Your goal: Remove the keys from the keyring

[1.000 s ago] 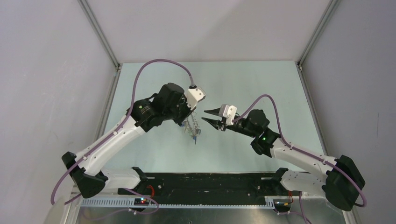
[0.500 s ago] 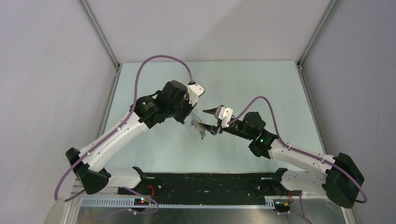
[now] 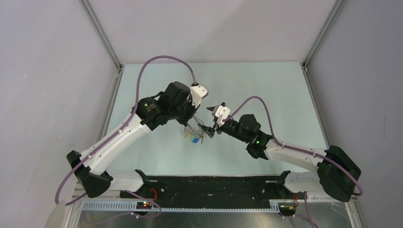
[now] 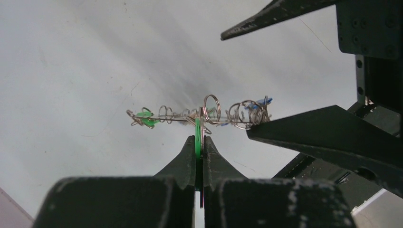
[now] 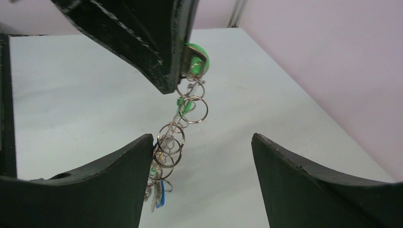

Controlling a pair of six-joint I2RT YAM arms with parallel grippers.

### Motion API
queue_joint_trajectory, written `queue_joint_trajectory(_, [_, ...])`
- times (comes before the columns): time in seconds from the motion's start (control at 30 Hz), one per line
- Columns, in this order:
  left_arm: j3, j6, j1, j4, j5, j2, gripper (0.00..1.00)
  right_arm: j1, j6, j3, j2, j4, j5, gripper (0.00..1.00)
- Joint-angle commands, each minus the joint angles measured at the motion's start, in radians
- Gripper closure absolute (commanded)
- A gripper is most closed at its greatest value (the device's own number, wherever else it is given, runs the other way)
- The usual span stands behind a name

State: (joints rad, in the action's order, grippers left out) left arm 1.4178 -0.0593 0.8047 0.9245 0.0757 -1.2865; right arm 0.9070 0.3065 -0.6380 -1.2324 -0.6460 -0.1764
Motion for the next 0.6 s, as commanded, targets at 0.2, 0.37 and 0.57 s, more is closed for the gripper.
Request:
queue_joint_trajectory(0.2, [0.049, -0.001, 0.005, -0.035, -0.05, 0.055, 1.0, -0.042, -0.012, -0.018, -0.025, -0.051, 0.118, 0.21])
queue_joint_trajectory(0.37, [0.044, -0.007, 0.005, -0.031, -0.063, 0.052, 1.0, -0.081, -0.021, -0.018, 0.013, -0.019, 0.084, 0.23])
queue_joint_trajectory(0.57, [0.046, -0.004, 0.005, -0.027, -0.068, 0.036, 1.0, -0.068, 0.009, 0.003, 0.065, -0.014, -0.006, 0.26])
